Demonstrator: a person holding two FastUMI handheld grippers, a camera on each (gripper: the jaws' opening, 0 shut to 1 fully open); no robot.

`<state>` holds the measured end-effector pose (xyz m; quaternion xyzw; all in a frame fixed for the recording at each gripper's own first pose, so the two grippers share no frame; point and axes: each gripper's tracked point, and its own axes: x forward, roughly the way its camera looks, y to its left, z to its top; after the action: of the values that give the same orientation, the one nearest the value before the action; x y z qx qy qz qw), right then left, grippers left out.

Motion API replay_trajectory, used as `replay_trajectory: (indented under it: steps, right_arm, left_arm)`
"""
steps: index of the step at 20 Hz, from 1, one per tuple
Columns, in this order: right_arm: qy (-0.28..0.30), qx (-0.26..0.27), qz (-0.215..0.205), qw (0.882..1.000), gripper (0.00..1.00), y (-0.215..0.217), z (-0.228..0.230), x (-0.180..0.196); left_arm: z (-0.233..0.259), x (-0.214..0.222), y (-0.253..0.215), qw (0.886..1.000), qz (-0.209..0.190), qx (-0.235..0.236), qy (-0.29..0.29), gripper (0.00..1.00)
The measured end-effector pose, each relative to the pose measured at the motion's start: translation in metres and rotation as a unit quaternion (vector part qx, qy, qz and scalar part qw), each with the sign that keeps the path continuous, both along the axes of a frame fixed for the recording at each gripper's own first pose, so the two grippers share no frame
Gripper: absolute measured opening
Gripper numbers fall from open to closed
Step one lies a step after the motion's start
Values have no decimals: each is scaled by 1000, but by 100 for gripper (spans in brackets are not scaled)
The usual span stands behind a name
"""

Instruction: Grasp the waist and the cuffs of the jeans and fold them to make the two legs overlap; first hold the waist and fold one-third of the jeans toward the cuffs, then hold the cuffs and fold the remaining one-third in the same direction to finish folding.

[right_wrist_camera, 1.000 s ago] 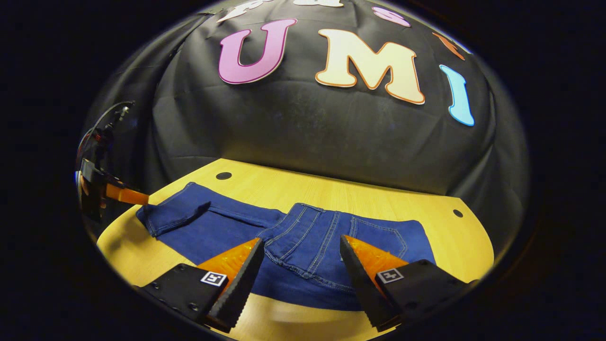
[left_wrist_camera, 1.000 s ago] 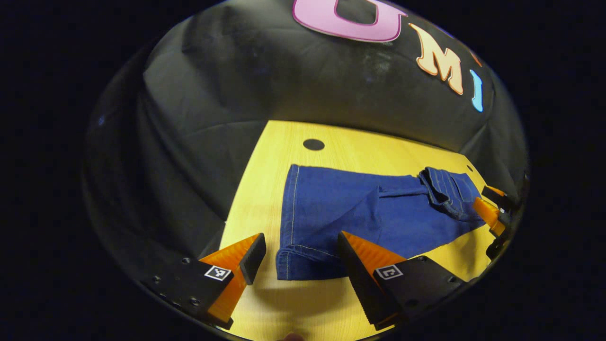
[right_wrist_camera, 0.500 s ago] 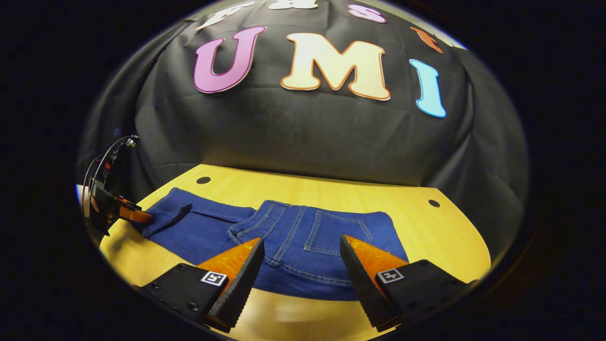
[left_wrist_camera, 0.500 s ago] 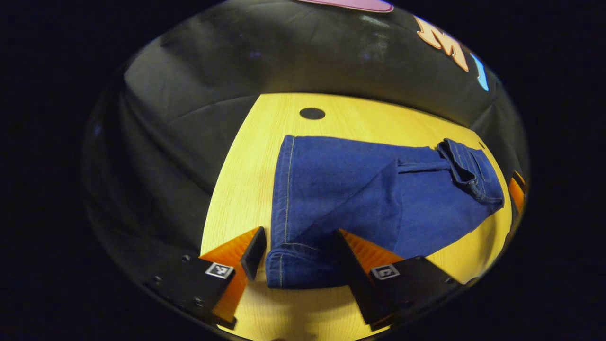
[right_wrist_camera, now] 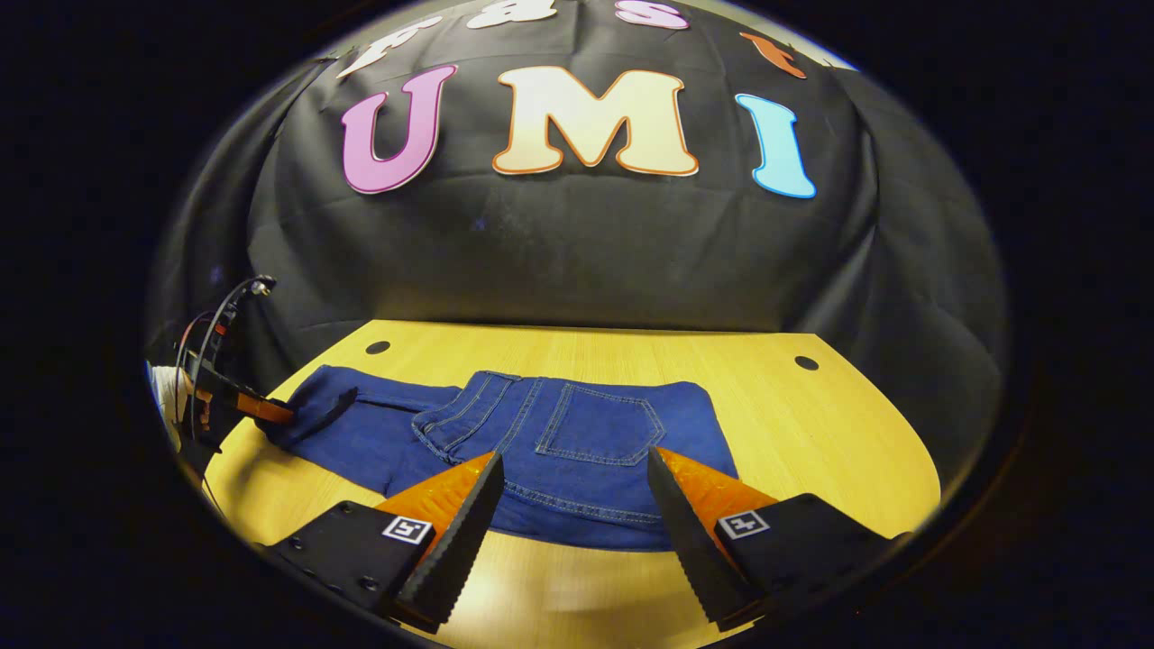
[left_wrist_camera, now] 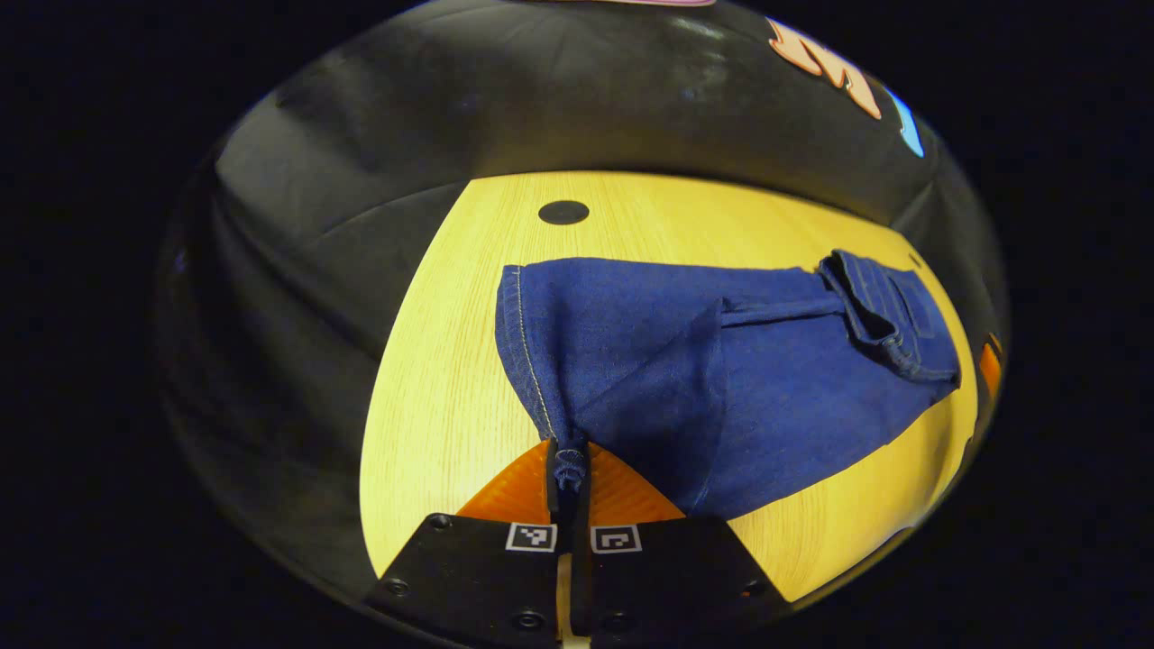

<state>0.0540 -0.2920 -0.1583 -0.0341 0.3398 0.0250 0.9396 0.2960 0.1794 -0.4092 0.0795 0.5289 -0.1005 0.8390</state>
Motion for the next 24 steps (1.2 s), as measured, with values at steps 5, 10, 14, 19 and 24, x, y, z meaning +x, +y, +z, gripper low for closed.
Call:
replay_trajectory:
  steps: [5,10,14,19,24]
  right_arm:
    - [-18,15,-1,1000,100,-34,25,0]
    - [-16,27,0,1000,100,-69,39,-4]
    - [-22,21,6,1000,99,-97,51,-8]
    - [-24,12,3,1000,99,-133,61,-18]
    - [-25,-15,3,1000,99,-167,69,-36]
  left_arm:
    - [64,22,-34,996,52,-53,-47,0]
    - [114,24,-80,994,30,-66,-78,0]
    - [148,28,-148,990,-9,-85,-109,0]
    - [166,30,-233,985,-49,-109,-123,0]
    - [165,22,-310,979,-89,-140,-118,0]
